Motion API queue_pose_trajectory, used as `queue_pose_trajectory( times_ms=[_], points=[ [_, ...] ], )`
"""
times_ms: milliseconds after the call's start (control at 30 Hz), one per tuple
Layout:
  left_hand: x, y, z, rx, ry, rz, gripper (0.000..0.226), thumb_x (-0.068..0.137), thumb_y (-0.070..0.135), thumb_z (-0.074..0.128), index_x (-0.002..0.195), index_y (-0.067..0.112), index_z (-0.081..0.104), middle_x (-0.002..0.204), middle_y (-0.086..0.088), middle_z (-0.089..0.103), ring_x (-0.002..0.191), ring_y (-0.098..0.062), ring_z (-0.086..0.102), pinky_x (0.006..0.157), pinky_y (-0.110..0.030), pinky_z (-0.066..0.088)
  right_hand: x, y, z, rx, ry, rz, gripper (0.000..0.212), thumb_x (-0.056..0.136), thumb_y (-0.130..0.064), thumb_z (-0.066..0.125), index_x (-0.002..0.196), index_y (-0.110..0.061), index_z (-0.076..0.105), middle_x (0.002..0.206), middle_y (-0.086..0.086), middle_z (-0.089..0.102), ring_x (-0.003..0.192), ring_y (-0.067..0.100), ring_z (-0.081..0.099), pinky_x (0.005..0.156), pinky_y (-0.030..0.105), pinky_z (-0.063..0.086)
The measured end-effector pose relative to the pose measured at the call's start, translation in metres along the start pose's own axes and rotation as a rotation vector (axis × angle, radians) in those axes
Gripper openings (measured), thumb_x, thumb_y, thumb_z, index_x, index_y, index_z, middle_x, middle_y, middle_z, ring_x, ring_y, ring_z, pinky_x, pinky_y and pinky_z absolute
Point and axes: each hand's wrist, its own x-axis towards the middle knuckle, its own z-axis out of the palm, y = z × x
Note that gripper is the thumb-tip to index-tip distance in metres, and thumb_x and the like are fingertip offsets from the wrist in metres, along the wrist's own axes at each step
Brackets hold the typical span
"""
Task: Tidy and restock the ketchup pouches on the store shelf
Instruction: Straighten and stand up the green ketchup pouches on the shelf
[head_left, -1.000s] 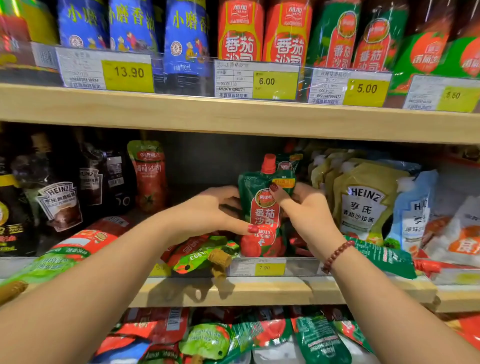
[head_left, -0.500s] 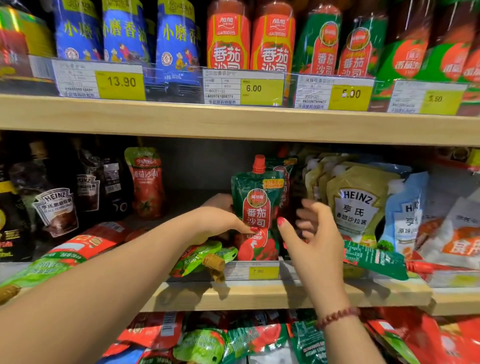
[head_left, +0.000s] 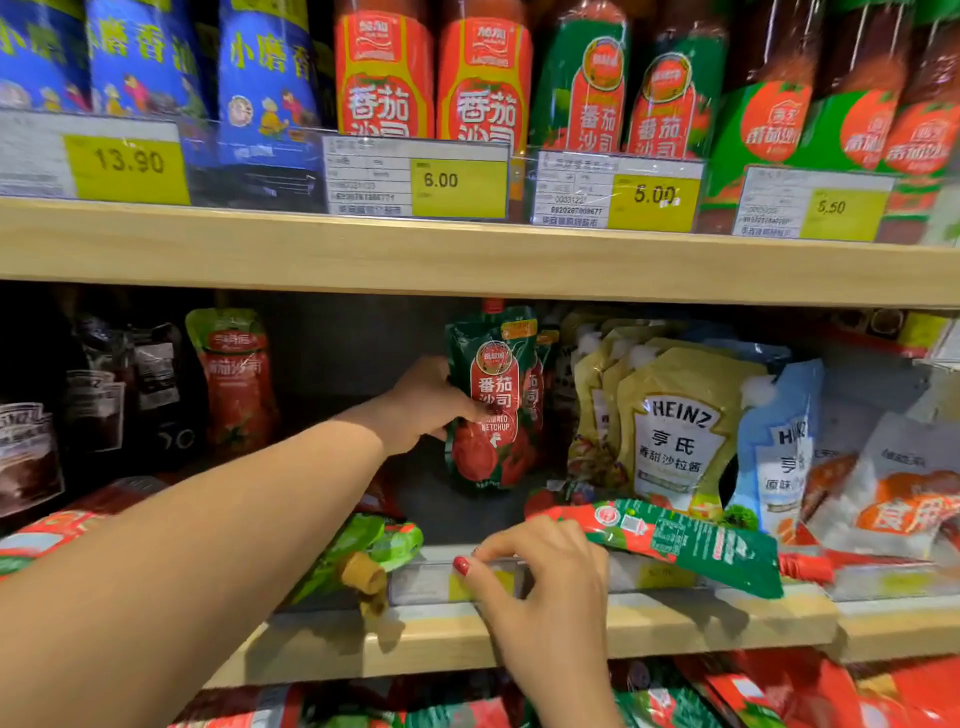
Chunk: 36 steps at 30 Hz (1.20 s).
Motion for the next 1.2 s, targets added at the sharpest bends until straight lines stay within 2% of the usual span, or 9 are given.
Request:
queue_pose_trajectory(
  times_ms=[200,300,533,633,733,867,967,1067,1200],
  points=[
    [0.023,0.000,0.024,-0.002,-0.055,-0.014,0.039,0.074,0.004,0.075,0.108,0.016,0.061,0.110,-0.006,0.068,0.103,-0.021,0.061,0.079,-0.038,0.053,0.002,0.007,0.007,0.019,0.060,-0.010,0.017,0.062,-0.050,0.069,0.063,-0.034,0.063,0.063,-0.025,0.043,0.074,0.000,0.044,0.078,0.020,0.032],
    [0.031,-0.002,0.033,0.035,-0.088,-0.022,0.044,0.074,0.003,0.075,0.114,0.012,0.060,0.110,-0.007,0.067,0.103,-0.022,0.061,0.079,-0.039,0.054,0.002,0.010,0.009,0.022,0.075,-0.021,0.016,0.061,-0.048,0.071,0.063,-0.034,0.063,0.062,-0.028,0.038,0.073,-0.001,0.042,0.076,0.021,0.030],
    [0.034,-0.012,0.038,0.035,-0.156,-0.022,0.030,0.076,0.007,0.074,0.092,0.028,0.060,0.089,0.009,0.067,0.083,-0.005,0.061,0.058,-0.021,0.050,0.002,0.012,0.012,0.023,0.133,-0.049,0.018,0.067,-0.054,0.062,0.065,-0.036,0.060,0.065,-0.026,0.039,0.074,-0.002,0.041,0.075,0.023,0.029],
    [0.031,-0.013,0.038,0.044,-0.164,-0.020,0.031,0.077,0.008,0.073,0.096,0.027,0.058,0.094,0.007,0.066,0.092,-0.011,0.060,0.070,-0.028,0.050,-0.001,0.012,0.014,0.025,0.146,-0.054,0.017,0.067,-0.052,0.063,0.066,-0.036,0.059,0.066,-0.024,0.041,0.074,-0.002,0.041,0.076,0.021,0.028],
    [0.027,-0.011,0.034,0.069,-0.190,-0.039,0.032,0.078,0.009,0.073,0.101,0.026,0.059,0.102,0.003,0.067,0.098,-0.013,0.060,0.074,-0.027,0.051,-0.004,0.013,0.014,0.035,0.158,-0.072,0.014,0.068,-0.048,0.067,0.068,-0.035,0.061,0.069,-0.022,0.050,0.076,-0.001,0.042,0.079,0.022,0.029],
    [0.016,-0.007,0.014,0.131,-0.122,-0.052,0.040,0.079,0.014,0.073,0.116,0.013,0.057,0.113,-0.006,0.065,0.106,-0.017,0.059,0.088,-0.031,0.050,-0.004,0.011,0.005,0.132,0.154,-0.058,0.012,0.070,-0.040,0.073,0.073,-0.032,0.065,0.079,-0.018,0.058,0.082,0.002,0.050,0.081,0.025,0.037],
    [0.001,-0.007,0.002,0.191,-0.055,-0.023,0.028,0.079,0.017,0.072,0.106,0.018,0.062,0.108,-0.004,0.066,0.099,-0.012,0.060,0.080,-0.027,0.052,-0.002,0.008,-0.010,0.239,0.159,-0.027,0.011,0.072,-0.027,0.077,0.079,-0.026,0.068,0.087,-0.016,0.060,0.090,0.007,0.056,0.073,0.029,0.048],
    [-0.016,0.003,0.008,0.283,-0.039,0.076,0.022,0.077,0.016,0.073,0.098,0.020,0.065,0.102,-0.002,0.069,0.084,-0.004,0.062,0.073,-0.019,0.052,0.002,0.004,-0.032,0.245,0.223,-0.056,0.011,0.073,-0.018,0.077,0.080,-0.021,0.069,0.087,-0.011,0.062,0.090,0.007,0.059,0.075,0.025,0.047],
    [-0.041,0.024,0.038,0.398,-0.186,0.259,0.031,0.075,0.014,0.075,0.104,0.017,0.064,0.110,-0.007,0.066,0.097,-0.015,0.064,0.085,-0.022,0.052,0.004,0.005,-0.072,0.082,0.256,-0.078,0.020,0.071,-0.018,0.079,0.086,-0.025,0.068,0.090,-0.013,0.061,0.093,0.007,0.055,0.079,0.018,0.042]
  ],
)
